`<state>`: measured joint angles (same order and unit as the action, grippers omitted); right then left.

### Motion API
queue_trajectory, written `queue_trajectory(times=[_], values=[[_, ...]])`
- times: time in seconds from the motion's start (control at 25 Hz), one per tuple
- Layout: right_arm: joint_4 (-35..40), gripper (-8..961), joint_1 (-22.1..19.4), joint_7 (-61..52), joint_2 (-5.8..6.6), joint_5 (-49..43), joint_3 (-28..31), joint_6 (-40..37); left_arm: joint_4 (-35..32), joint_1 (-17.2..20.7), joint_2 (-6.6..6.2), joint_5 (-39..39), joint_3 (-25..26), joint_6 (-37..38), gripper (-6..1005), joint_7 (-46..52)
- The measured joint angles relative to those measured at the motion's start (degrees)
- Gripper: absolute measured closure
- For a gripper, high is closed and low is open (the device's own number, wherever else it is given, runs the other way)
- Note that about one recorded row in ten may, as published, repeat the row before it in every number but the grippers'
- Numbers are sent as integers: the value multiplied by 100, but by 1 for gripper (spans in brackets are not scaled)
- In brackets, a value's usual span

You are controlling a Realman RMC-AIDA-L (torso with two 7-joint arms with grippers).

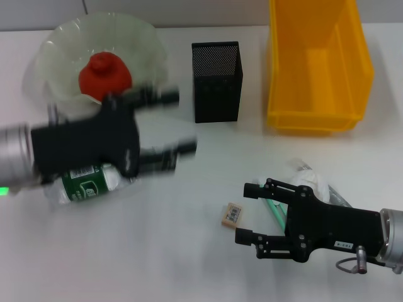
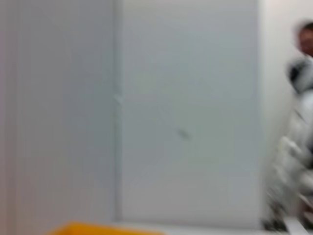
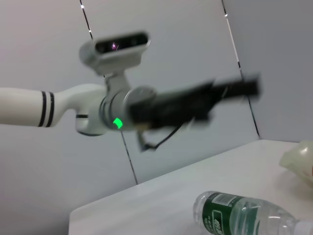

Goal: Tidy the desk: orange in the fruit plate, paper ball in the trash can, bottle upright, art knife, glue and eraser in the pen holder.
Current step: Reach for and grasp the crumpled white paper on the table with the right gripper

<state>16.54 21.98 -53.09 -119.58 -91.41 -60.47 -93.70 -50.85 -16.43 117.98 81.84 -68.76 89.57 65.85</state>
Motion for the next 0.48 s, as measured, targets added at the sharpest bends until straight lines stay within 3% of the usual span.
queue_trajectory(times=[0.2, 0.48], values=[[11, 105, -17, 88, 6, 62, 19, -104, 162, 152, -119, 757, 342, 751, 219, 173], [-2, 105, -53, 385, 17, 325, 20, -397, 613, 150, -170, 866, 550, 1010, 226, 162]])
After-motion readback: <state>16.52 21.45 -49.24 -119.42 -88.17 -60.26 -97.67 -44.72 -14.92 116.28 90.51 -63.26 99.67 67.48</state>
